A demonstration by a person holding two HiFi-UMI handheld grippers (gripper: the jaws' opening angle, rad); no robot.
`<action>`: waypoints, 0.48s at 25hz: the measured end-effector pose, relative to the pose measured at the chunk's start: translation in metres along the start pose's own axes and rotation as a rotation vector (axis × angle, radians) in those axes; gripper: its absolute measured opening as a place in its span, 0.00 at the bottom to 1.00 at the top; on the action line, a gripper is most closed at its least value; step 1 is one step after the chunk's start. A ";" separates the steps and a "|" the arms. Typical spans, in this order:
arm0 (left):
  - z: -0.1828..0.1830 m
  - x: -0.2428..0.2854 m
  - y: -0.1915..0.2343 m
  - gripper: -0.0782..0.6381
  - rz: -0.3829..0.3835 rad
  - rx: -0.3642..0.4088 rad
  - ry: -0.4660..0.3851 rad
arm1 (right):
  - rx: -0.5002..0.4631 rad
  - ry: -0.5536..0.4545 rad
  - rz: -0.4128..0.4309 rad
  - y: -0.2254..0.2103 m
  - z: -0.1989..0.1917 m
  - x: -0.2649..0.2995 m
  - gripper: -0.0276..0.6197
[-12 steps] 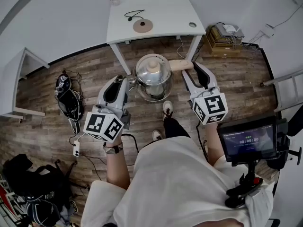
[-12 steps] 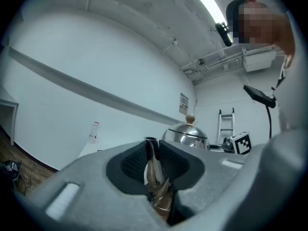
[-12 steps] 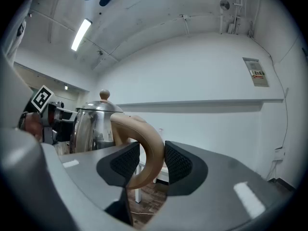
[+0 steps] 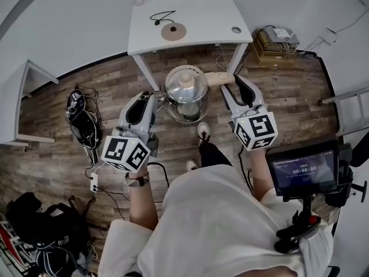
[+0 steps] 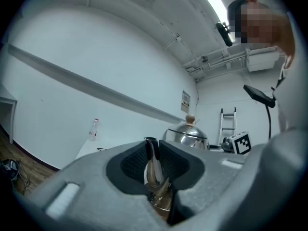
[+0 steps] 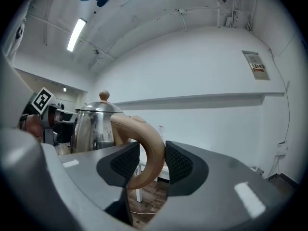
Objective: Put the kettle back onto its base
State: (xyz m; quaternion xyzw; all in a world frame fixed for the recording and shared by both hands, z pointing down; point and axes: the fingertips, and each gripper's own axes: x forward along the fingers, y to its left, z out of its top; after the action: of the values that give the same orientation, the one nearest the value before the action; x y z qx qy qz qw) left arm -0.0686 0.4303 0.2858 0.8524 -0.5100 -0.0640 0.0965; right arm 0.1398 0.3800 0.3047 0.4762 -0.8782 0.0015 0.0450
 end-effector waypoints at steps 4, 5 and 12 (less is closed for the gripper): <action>0.010 0.033 0.019 0.21 -0.003 0.000 0.013 | 0.009 0.016 -0.003 -0.019 0.007 0.032 0.30; 0.011 0.046 0.027 0.21 -0.003 -0.002 0.019 | 0.014 0.021 -0.002 -0.026 0.006 0.046 0.30; 0.013 0.097 0.063 0.21 0.002 -0.005 0.036 | 0.031 0.031 0.001 -0.054 0.002 0.104 0.30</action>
State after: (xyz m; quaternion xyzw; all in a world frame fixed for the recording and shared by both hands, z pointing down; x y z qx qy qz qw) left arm -0.0797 0.3139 0.2867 0.8525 -0.5090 -0.0499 0.1078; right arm 0.1284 0.2636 0.3087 0.4765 -0.8774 0.0224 0.0512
